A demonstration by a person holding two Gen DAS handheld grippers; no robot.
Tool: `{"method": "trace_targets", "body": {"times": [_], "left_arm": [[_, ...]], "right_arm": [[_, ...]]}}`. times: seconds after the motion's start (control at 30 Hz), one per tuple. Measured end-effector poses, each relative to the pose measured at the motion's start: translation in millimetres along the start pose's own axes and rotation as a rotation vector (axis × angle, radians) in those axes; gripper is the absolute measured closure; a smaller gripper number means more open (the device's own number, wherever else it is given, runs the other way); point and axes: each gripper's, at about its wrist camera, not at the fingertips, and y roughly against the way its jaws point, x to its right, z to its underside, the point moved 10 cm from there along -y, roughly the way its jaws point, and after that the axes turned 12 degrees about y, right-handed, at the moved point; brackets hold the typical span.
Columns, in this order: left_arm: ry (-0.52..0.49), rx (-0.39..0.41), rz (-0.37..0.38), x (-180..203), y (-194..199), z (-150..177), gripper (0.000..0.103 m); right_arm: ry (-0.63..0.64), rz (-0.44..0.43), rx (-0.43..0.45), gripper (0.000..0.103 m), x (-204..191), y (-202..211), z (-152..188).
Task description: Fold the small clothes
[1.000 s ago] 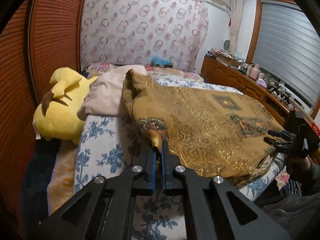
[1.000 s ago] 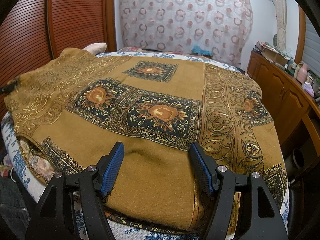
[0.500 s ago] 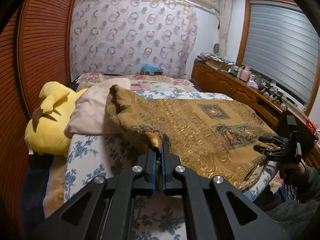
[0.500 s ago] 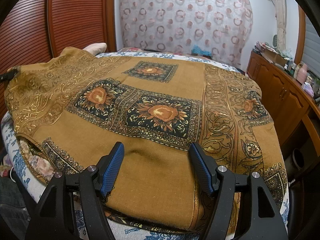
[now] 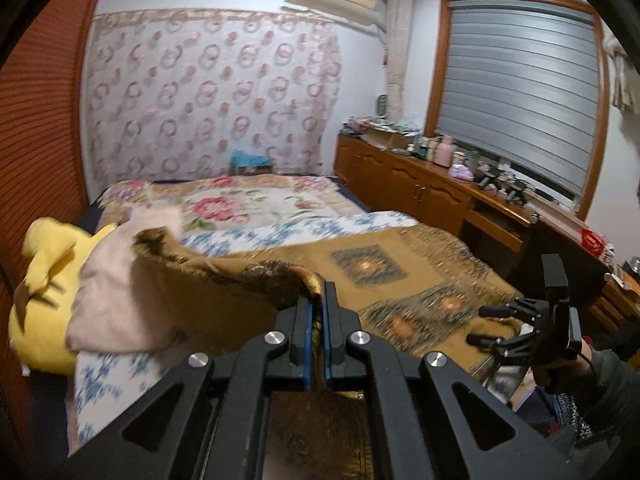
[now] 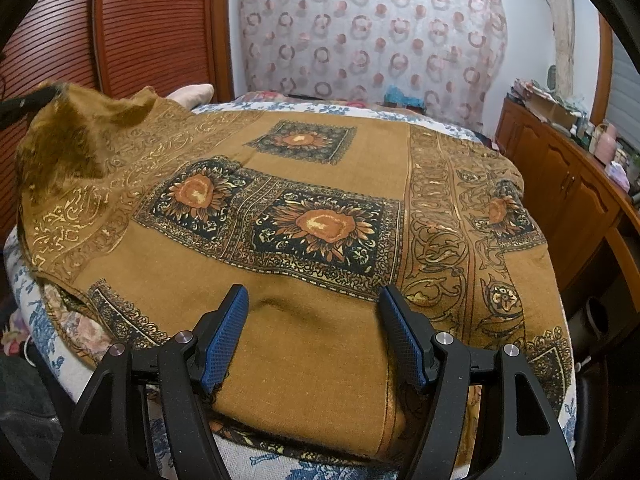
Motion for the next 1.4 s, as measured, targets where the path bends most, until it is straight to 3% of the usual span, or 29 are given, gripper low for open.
{"method": "trace_targets", "body": {"times": [0.37, 0.53, 0.87, 0.93, 1.4], "left_arm": [[-0.129, -0.009, 0.16, 107.4, -40.6, -44.1, 0.102], [-0.144, -0.009, 0.199, 136.9, -51.5, -54.8, 0.101], [-0.16, -0.093, 0.106, 112.6, -74.5, -25.0, 0.077], [-0.151, -0.098, 0.092, 104.3, -73.6, -18.7, 0.063], [-0.1, -0.122, -0.053, 34.8, -62.0, 20.6, 0.059]], "right_arm": [[-0.033, 0.086, 0.093, 0.033, 41.2, 56.7, -18.5], [-0.06, 0.108, 0.114, 0.033, 58.0, 69.9, -18.9], [-0.067, 0.083, 0.087, 0.033, 52.6, 55.2, -10.3], [-0.061, 0.07, 0.088, 0.033, 48.0, 51.3, -14.1], [0.057, -0.015, 0.051, 0.033, 5.4, 8.5, -44.5]]}}
